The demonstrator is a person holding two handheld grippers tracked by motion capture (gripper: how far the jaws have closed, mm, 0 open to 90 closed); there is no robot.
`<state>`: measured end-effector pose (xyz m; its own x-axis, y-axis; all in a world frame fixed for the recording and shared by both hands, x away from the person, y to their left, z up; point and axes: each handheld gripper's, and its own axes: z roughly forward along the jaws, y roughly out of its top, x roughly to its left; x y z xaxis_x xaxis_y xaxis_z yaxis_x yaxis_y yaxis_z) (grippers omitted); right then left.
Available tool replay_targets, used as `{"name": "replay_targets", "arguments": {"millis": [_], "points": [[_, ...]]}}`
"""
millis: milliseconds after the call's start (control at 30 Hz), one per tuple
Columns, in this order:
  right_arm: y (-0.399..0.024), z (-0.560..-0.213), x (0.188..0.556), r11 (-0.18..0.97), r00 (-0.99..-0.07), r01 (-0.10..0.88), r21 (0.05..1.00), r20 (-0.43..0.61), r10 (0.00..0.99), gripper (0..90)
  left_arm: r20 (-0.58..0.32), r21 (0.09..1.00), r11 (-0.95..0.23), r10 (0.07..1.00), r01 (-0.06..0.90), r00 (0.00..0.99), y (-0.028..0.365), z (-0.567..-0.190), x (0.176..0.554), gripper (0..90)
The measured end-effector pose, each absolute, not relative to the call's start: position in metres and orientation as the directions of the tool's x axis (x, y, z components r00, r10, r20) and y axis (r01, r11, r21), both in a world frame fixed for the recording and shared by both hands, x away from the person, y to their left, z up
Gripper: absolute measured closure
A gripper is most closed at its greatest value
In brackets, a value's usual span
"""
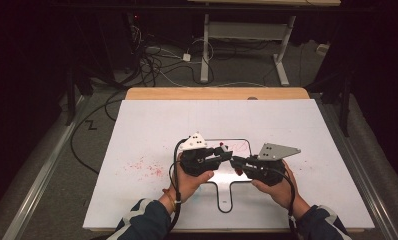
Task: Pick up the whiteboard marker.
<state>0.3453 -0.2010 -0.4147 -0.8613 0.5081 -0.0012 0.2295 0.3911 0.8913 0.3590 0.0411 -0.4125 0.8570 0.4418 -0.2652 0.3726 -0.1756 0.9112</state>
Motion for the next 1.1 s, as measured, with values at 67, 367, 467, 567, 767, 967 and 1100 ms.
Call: {"name": "replay_targets", "arguments": {"millis": [67, 367, 467, 567, 767, 967, 1100], "points": [[-0.199, -0.417, 0.345, 0.397, -0.861, 0.228, 0.889, -0.006, 0.509, 81.0, -0.249, 0.915, -0.189, 0.433, 0.357, 0.866, 0.039, -0.411, 0.358, 75.6], [-0.213, -0.416, 0.341, 0.400, -0.842, 0.254, 0.880, -0.003, 0.540, 47.2, -0.154, 0.931, -0.210, 0.515, 0.299, 0.843, 0.053, -0.407, 0.362, 78.6], [-0.231, -0.416, 0.335, 0.419, -0.811, 0.238, 0.876, -0.059, 0.583, 40.8, -0.121, 0.930, -0.231, 0.545, 0.287, 0.829, 0.061, -0.411, 0.368, 78.6], [-0.248, -0.421, 0.329, 0.429, -0.773, 0.245, 0.869, -0.092, 0.627, 37.7, -0.087, 0.928, -0.251, 0.573, 0.275, 0.815, 0.068, -0.416, 0.373, 78.6], [-0.271, -0.430, 0.325, 0.437, -0.732, 0.276, 0.856, -0.108, 0.673, 36.7, -0.011, 0.921, -0.302, 0.614, 0.247, 0.789, 0.076, -0.419, 0.377, 78.6], [-0.275, -0.433, 0.325, 0.439, -0.720, 0.282, 0.853, -0.115, 0.685, 33.3, 0.028, 0.907, -0.344, 0.626, 0.244, 0.779, 0.079, -0.419, 0.377, 78.6], [-0.273, -0.432, 0.325, 0.447, -0.718, 0.274, 0.852, -0.128, 0.684, 32.0, 0.072, 0.889, -0.392, 0.633, 0.239, 0.771, 0.085, -0.420, 0.377, 78.6]]}}
